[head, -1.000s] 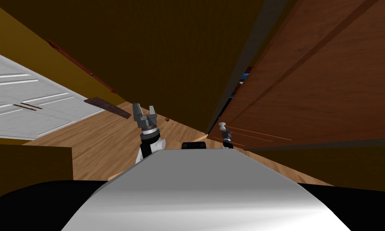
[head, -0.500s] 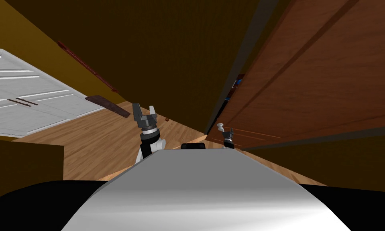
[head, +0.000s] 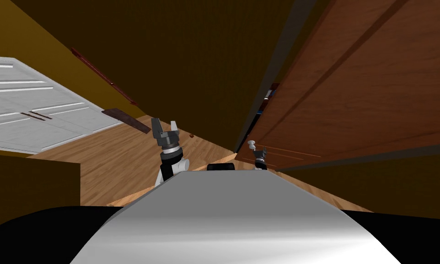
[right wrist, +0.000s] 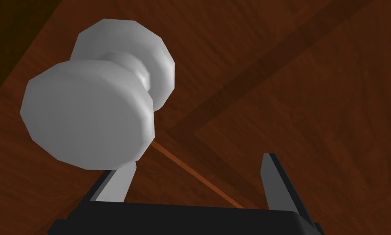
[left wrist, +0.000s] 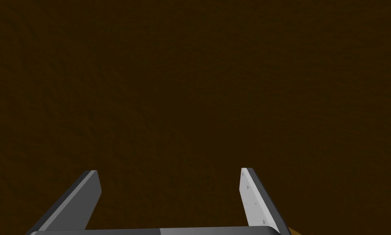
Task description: Pull the door open
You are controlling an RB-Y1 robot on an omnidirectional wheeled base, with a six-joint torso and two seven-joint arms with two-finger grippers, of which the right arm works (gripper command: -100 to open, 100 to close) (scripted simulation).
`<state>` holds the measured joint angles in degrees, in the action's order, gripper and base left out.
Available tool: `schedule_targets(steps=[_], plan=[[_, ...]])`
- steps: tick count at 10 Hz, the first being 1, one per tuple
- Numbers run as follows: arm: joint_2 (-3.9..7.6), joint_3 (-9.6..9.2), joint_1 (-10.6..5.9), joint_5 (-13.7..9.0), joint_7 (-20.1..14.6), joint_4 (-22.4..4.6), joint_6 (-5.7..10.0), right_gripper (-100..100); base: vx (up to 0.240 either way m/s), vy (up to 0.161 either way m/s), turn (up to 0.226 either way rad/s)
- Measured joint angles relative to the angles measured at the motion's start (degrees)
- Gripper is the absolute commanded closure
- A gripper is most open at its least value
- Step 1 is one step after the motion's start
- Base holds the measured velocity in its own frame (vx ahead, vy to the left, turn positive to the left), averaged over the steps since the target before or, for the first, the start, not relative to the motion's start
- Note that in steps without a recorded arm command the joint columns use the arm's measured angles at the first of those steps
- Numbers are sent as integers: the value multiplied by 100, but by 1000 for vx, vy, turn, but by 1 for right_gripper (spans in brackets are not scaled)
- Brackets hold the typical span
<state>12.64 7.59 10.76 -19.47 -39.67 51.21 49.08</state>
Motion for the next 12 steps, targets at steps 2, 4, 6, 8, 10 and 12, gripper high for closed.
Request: schedule_targets(steps=[2,4,6,8,10,12], plan=[[-61,-73,10,-146,-276,9,9,-100,-29,-1,16],[-86,-106,91,-231,-445,133,-70,-100,-43,-18,38],[-92,-162,209,-350,-678,339,-160,-100,-42,0,18],[-150,-186,315,-407,-771,510,-252,-100,-8,2,2],[-109,-227,196,-474,-933,301,-181,-100,-33,-7,20],[-159,-255,115,-521,-1022,242,-190,-100,-22,-8,31]])
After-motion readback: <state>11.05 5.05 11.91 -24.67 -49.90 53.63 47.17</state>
